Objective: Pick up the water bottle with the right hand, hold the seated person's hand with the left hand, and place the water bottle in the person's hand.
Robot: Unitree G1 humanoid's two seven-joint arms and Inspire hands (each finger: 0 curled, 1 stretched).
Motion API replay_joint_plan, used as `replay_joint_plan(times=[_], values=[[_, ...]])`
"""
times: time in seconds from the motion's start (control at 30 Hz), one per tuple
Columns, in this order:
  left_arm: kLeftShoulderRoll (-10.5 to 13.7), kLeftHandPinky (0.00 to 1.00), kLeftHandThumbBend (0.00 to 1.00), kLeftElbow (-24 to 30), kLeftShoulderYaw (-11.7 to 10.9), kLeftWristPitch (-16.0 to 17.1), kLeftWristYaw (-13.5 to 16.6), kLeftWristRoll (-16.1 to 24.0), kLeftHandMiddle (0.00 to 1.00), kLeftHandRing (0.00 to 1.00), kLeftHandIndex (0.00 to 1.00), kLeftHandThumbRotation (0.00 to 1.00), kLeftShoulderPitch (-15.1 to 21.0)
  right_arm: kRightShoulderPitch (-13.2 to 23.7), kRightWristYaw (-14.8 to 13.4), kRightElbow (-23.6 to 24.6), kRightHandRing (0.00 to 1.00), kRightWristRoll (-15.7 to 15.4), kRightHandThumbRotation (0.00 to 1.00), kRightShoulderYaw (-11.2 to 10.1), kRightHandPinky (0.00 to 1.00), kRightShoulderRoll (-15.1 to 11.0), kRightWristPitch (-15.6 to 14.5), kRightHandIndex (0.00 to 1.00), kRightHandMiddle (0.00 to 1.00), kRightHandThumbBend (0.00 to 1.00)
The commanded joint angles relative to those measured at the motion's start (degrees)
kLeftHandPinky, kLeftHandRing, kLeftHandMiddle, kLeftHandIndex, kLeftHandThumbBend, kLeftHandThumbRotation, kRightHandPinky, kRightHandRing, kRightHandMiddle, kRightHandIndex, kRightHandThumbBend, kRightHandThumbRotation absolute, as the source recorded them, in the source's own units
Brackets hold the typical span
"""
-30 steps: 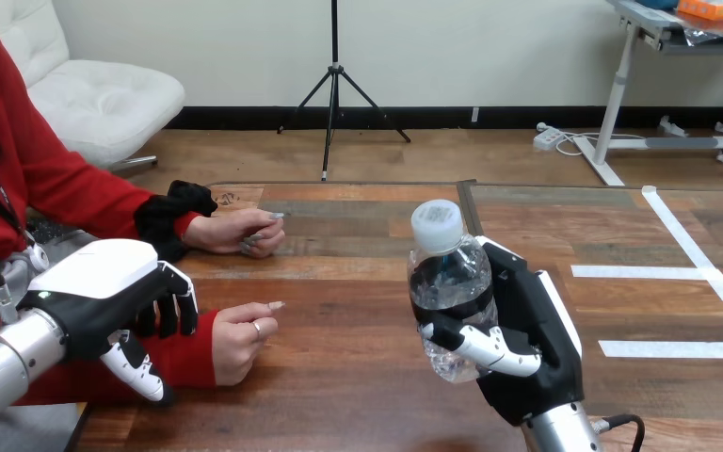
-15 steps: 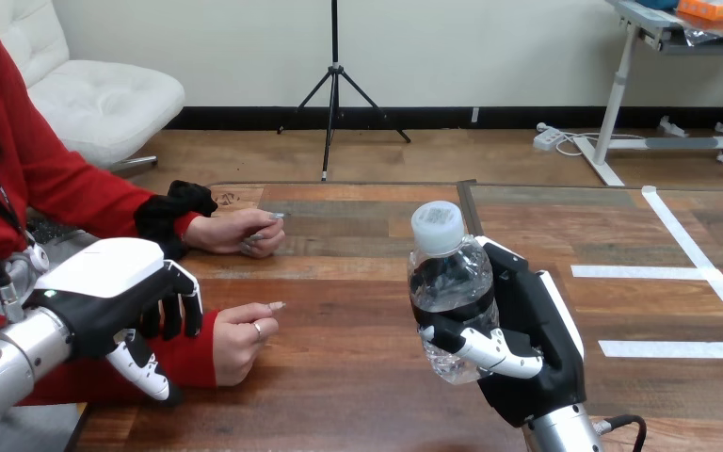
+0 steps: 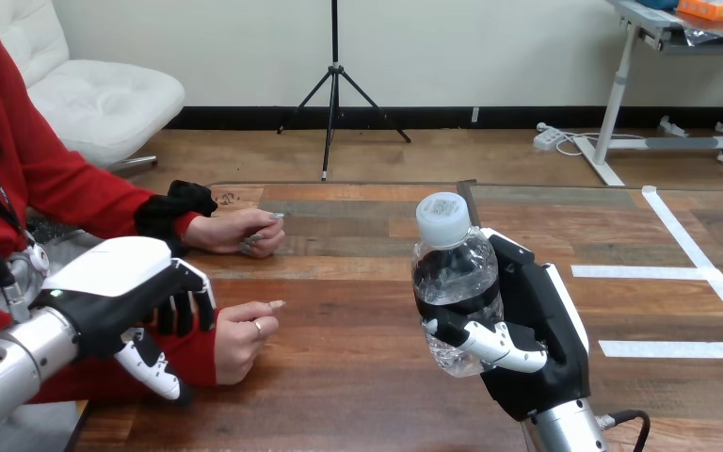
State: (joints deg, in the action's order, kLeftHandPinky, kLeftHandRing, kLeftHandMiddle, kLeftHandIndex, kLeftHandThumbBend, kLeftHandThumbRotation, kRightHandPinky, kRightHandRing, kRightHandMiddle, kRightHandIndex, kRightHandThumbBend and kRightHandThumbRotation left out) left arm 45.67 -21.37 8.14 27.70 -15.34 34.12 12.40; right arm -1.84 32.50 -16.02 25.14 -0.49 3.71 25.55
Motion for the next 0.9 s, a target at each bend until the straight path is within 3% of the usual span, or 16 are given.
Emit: replay_joint_plan(times=[0.0,0.1,0.37,0.87], values=[[0.09,0.60,1.00,4.47,-0.75,-0.61,0.82,-0.55,0.67,0.64,0.69,0.10,0.87,1.32,-0.46,3.26,0.16,1.50,0.04,0.23,0.10,2.44,-0.31,0.43,0.26,0.92],[0.02,0.62,1.00,3.87,-0.77,-0.28,2.48,0.26,0.70,0.66,0.71,0.11,0.82,1.52,0.42,2.85,0.16,1.90,0.03,0.16,0.10,2.45,0.31,0.43,0.26,0.92],[0.36,0.66,1.00,-0.37,0.06,1.45,6.73,2.40,0.77,0.73,0.79,0.21,1.80,1.46,-0.40,2.85,0.16,1.10,0.03,0.15,0.10,2.19,0.14,0.43,0.26,0.92],[0.05,0.73,1.00,-8.08,2.02,3.41,11.22,5.04,0.85,0.80,0.87,0.36,4.60,1.64,-0.26,2.58,0.16,1.04,0.03,0.08,0.10,2.08,0.35,0.43,0.27,0.91]])
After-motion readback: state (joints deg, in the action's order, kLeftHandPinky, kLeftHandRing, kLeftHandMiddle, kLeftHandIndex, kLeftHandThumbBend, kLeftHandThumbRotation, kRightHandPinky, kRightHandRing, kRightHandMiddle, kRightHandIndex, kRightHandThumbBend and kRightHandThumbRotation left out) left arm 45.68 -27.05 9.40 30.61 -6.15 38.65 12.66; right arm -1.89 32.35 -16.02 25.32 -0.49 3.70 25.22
